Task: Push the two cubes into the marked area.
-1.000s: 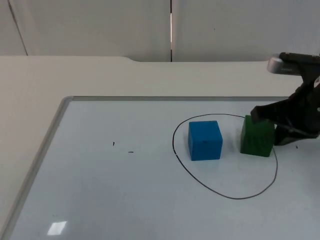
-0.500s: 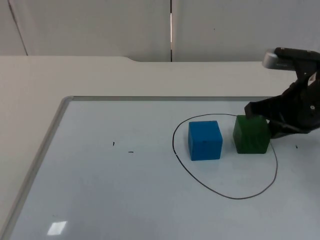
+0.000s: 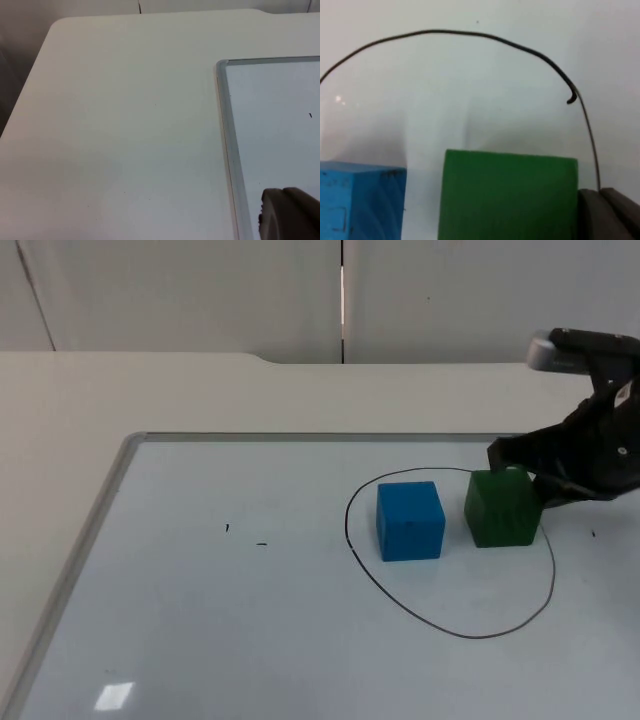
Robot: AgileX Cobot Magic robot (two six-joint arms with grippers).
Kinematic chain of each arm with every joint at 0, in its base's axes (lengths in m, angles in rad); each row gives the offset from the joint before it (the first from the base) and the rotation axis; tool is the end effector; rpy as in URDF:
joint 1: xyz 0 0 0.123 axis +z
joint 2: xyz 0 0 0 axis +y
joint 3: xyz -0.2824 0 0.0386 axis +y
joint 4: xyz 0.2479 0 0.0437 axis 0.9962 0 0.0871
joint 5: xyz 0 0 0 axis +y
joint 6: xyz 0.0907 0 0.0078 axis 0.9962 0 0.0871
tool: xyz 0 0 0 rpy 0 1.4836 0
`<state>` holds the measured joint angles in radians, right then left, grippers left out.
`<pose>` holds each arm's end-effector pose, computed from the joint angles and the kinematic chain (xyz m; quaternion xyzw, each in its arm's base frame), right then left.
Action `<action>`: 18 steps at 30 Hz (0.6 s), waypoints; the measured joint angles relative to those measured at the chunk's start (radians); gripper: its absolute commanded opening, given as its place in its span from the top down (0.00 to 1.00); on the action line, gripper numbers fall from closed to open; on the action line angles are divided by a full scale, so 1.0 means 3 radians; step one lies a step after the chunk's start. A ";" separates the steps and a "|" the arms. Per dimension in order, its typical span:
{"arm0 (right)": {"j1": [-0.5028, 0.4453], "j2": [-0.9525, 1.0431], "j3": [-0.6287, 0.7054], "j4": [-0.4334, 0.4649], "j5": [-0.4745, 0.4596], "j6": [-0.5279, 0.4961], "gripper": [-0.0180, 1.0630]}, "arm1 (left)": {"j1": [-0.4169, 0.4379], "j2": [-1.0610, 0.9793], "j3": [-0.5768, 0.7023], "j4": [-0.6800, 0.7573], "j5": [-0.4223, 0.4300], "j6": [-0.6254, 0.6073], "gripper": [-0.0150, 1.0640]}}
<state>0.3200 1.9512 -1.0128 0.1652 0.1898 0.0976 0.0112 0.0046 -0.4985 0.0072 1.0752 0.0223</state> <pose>0.3489 0.1186 0.1183 -0.0331 0.9641 0.0895 0.2477 -0.0046 0.0005 0.2756 0.0046 0.8585 0.0122 0.5126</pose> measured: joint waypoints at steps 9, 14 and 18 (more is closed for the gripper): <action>0.0000 0.0143 0.0000 0.0000 -0.0105 -0.0021 0.98 | 0.0000 0.0000 0.0000 0.0000 0.0000 0.0000 0.99; 0.0066 0.0167 0.0000 0.0000 -0.0246 -0.0021 0.98 | 0.0000 0.0000 0.0000 0.0000 0.0000 0.0000 0.99; 0.0080 0.0161 0.0000 0.0000 -0.0361 -0.0021 0.98 | 0.0000 0.0000 0.0000 0.0000 0.0000 0.0000 0.99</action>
<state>0.3440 1.9996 -1.0128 0.1652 0.0814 0.0913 0.0112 0.0046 -0.4985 0.0072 1.0752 0.0223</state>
